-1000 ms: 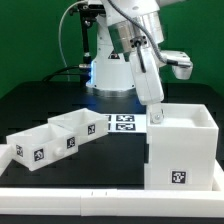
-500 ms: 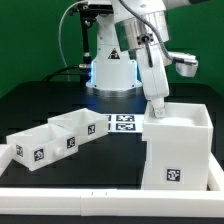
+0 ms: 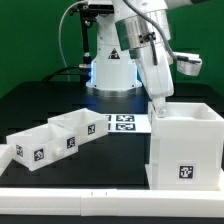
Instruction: Assemble drawer
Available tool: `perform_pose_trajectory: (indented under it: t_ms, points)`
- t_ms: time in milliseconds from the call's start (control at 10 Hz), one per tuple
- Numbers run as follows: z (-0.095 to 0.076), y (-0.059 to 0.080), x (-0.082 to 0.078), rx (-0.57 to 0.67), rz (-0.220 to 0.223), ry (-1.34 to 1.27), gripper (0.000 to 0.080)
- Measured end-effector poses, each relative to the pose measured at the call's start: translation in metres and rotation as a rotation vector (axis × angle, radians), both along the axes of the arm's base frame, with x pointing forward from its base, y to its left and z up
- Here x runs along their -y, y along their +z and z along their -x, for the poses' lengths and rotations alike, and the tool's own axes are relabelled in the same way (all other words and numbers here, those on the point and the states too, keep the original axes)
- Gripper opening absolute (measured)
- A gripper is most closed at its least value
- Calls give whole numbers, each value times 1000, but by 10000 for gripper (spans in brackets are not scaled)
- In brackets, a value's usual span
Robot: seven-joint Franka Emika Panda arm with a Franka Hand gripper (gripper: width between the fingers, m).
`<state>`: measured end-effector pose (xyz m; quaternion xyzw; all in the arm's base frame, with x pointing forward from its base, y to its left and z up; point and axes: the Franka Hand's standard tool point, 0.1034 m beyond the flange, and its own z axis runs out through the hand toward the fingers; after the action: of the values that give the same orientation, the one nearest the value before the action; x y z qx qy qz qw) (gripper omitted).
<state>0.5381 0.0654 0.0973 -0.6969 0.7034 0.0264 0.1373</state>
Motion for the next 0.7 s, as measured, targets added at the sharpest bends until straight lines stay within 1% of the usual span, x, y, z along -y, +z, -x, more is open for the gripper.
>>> perform_pose_trajectory:
  t_ms: [100, 200, 700]
  points:
    - [-8, 1, 0, 9, -1, 5, 32]
    - [-9, 0, 1, 7, -2, 8, 32]
    - [-8, -2, 3, 16, -10, 21, 33]
